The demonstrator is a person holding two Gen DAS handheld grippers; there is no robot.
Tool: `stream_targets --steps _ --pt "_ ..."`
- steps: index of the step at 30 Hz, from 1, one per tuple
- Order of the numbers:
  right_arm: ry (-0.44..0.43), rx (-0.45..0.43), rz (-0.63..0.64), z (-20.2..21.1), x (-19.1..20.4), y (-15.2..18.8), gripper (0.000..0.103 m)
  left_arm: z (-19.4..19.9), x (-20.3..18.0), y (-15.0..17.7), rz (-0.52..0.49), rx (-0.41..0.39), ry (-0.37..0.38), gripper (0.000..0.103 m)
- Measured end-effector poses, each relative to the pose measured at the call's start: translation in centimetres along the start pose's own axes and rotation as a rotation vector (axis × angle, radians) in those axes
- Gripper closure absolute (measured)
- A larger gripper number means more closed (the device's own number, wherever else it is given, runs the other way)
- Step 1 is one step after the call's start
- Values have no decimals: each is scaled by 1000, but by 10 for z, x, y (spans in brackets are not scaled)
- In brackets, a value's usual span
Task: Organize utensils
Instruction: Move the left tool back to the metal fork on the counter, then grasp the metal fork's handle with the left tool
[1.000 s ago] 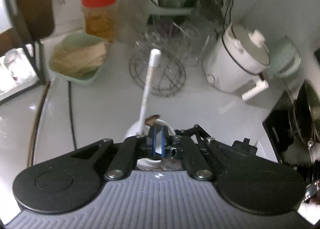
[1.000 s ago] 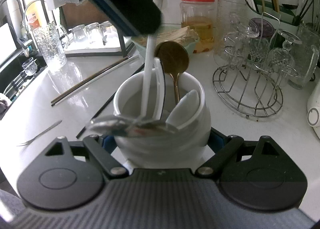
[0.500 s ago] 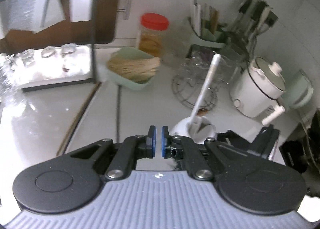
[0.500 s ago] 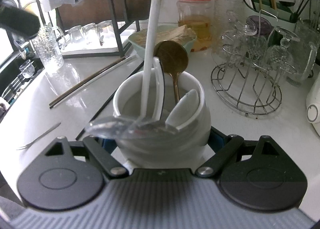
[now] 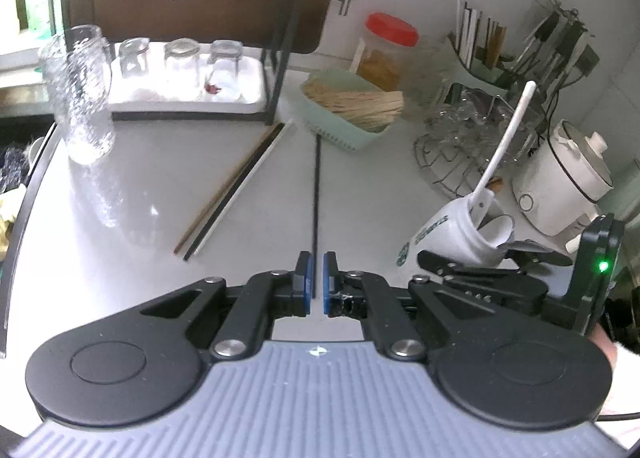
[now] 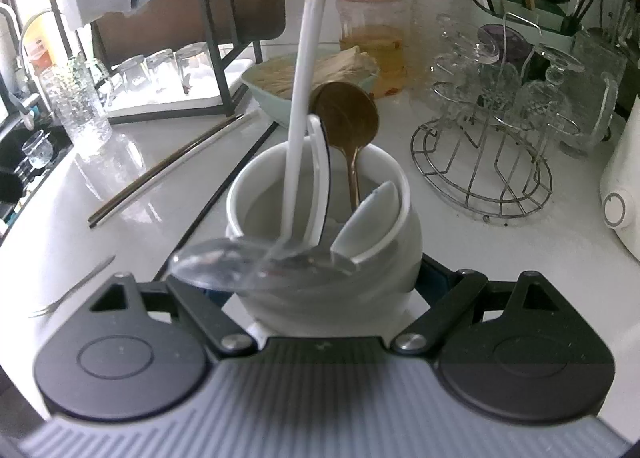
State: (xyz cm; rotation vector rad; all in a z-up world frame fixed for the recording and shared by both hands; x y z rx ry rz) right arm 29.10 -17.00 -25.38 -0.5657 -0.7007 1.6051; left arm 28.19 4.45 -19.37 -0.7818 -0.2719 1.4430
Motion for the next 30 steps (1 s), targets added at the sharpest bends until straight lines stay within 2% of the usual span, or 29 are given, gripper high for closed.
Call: stream_targets --steps 2,3,4,5,6,7,10,13,19,26,28,30 --pt "4 4 -4 0 0 0 11 -1 8 5 5 -5 -19 99" --pt "6 6 -6 0 0 0 11 -3 11 6 4 -9 -27 94" --pt "9 6 -7 0 0 0 11 -5 16 10 -2 -7 -33 88" --pt "12 6 -8 0 0 0 11 -9 21 13 -10 3 -49 74" --pt "15 7 -11 0 0 0 11 -10 27 17 -21 7 -76 65" --pt "17 9 -13 0 0 0 11 -11 33 22 -46 4 -102 64" --pt "19 16 -11 0 1 1 11 -15 49 37 -115 32 -142 63" --pt "18 17 -9 2 2 2 11 -16 64 58 -152 73 -143 63" --pt "55 22 26 0 8 5 12 -23 86 90 -172 130 -140 63" --pt "75 25 7 0 8 4 12 -35 92 106 -213 157 -116 65" --pt "81 21 -2 1 8 5 12 -40 94 107 -218 179 -120 66" --pt "83 20 -3 1 10 5 12 -41 92 106 -246 176 -111 76"
Point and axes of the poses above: each gripper's, at about its wrist camera, not at the fingertips, and z roughly against the way its jaws point, x to its left, y to its underside, the point moved 7 cm from there along -z, roughly the way its jaws point, and after that the axes turned 2 degrees about y, right-handed, at the moved point
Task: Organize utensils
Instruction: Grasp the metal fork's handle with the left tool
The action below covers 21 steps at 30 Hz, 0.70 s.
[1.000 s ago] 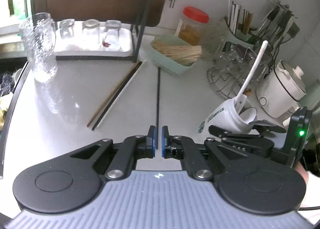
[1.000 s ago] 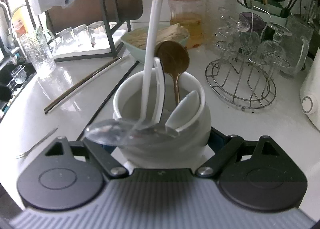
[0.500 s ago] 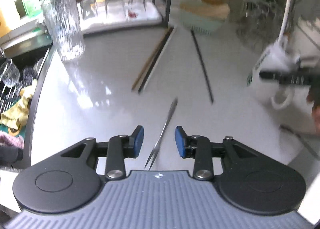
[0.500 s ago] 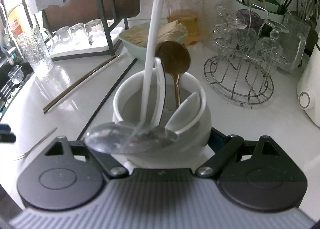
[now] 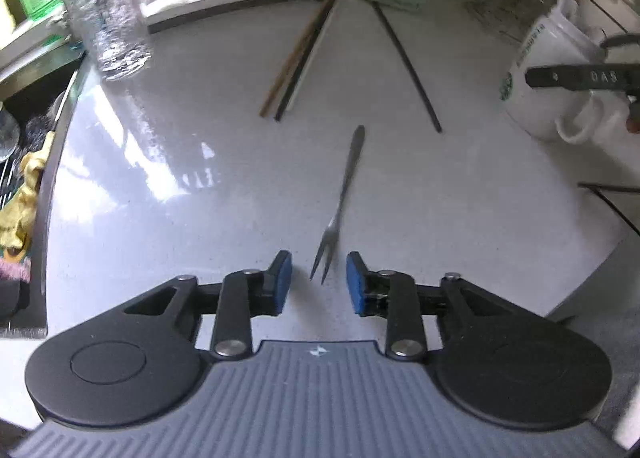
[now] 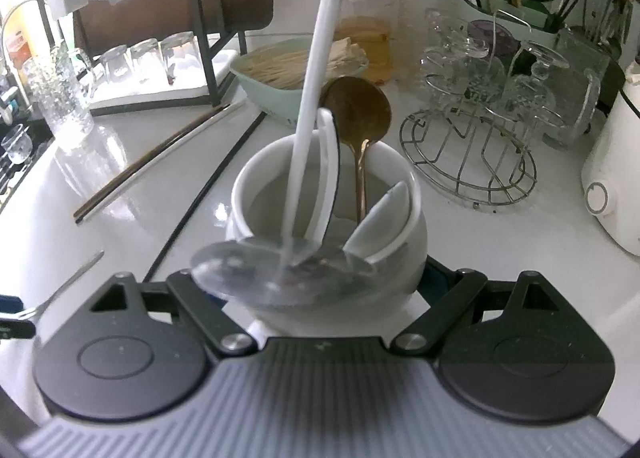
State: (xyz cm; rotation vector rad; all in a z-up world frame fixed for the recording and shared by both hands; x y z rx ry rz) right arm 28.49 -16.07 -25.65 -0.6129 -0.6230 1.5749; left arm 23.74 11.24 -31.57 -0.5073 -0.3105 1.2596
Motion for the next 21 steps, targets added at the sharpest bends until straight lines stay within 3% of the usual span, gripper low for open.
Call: stream_targets --steps 5,13,21 --pt "3 1 -3 0 2 0 12 -3 2 -3 -27 10 9 94" --pt "29 -7 -36 1 3 2 12 5 -3 -11 -57 19 43 95" --pt "30 -24 -19 3 6 3 11 28 -18 -52 -58 -24 109 102"
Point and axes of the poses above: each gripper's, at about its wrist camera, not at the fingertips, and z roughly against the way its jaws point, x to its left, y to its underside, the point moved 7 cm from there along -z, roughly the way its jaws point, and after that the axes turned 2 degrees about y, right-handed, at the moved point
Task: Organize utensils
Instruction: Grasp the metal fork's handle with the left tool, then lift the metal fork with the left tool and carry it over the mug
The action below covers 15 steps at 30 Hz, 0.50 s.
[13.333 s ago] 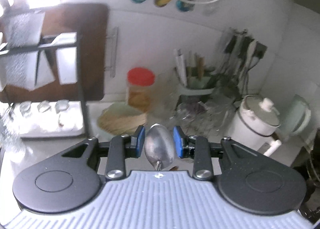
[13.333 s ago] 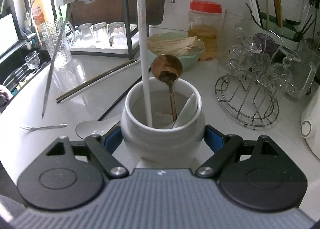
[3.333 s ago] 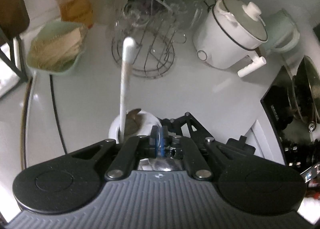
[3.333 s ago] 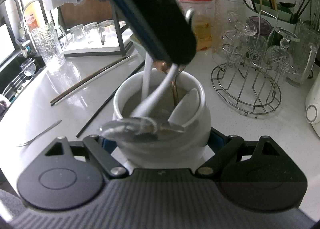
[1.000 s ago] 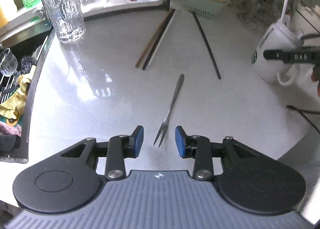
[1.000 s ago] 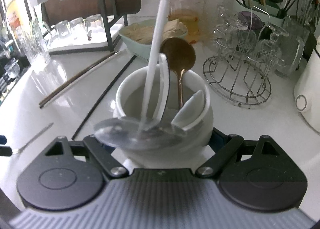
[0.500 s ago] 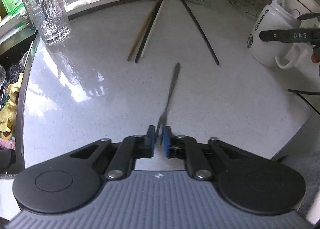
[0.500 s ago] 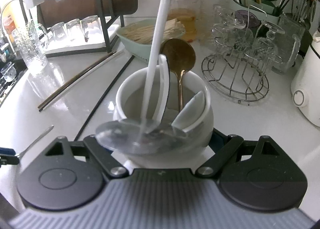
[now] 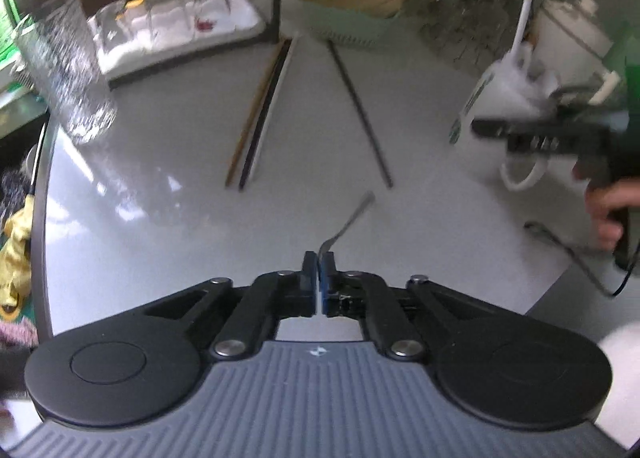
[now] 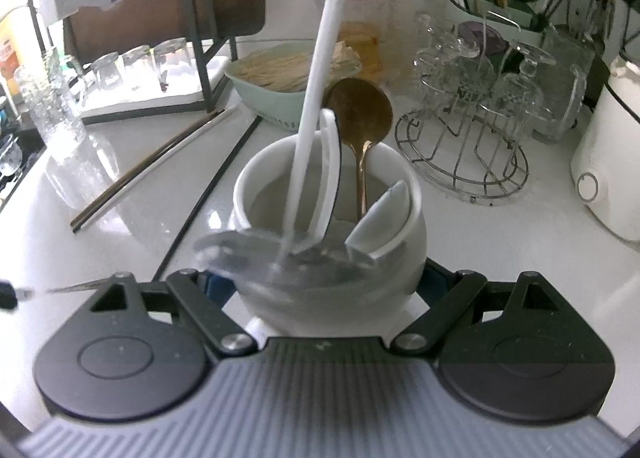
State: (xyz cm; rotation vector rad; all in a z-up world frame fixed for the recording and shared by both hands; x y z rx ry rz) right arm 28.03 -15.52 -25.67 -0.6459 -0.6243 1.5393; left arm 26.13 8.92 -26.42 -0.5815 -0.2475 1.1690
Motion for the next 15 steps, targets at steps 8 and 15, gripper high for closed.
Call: stream_targets --steps 8,15 --pt "-21 -4 2 1 -1 0 12 -9 -20 -36 -17 4 -27 102" --pt "-43 -9 31 1 -1 0 12 -8 -46 -67 -82 7 -48 102"
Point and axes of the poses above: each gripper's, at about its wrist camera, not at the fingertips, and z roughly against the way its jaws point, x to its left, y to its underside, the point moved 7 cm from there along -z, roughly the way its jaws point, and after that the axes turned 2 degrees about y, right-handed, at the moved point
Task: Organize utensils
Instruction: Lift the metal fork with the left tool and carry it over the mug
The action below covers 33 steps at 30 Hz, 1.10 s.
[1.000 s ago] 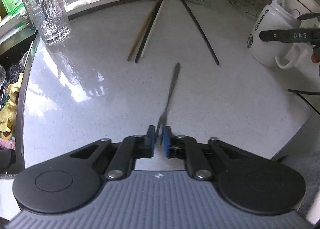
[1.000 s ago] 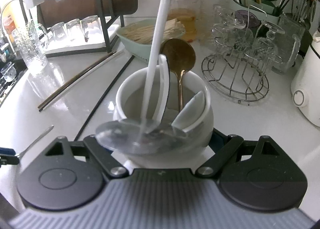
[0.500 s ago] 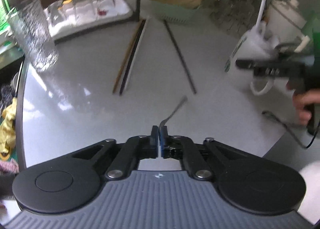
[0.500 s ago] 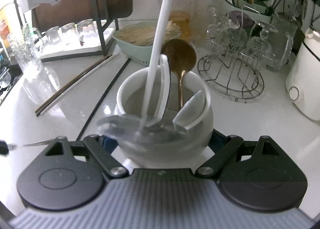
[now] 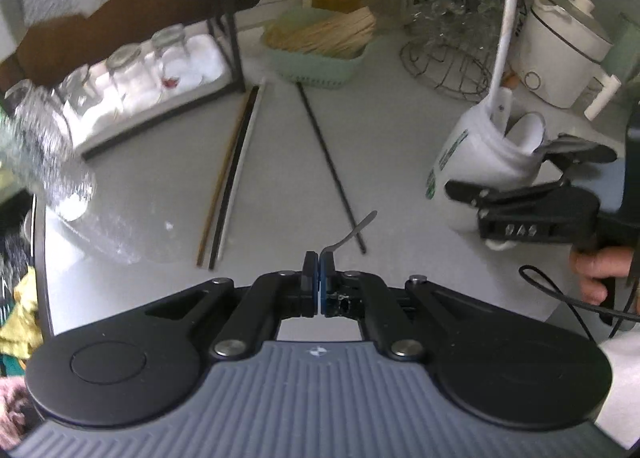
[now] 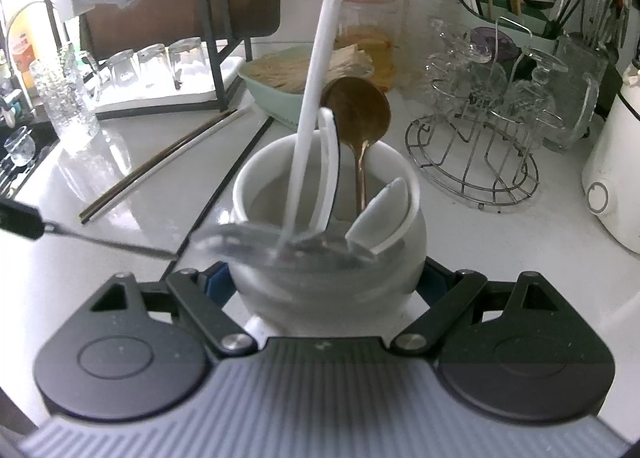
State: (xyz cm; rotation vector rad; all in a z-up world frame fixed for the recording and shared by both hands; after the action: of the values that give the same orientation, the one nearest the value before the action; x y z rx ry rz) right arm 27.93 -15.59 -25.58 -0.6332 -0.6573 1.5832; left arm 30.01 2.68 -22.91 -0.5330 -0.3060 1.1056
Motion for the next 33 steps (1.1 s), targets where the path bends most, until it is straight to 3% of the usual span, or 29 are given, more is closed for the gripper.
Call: stream_targets --steps 15,33 --pt "-66 0 58 -2 0 -1 12 11 -41 -53 -90 15 -13 102" --pt "-63 9 47 -1 1 -1 12 84 -70 -96 -167 -63 21 102"
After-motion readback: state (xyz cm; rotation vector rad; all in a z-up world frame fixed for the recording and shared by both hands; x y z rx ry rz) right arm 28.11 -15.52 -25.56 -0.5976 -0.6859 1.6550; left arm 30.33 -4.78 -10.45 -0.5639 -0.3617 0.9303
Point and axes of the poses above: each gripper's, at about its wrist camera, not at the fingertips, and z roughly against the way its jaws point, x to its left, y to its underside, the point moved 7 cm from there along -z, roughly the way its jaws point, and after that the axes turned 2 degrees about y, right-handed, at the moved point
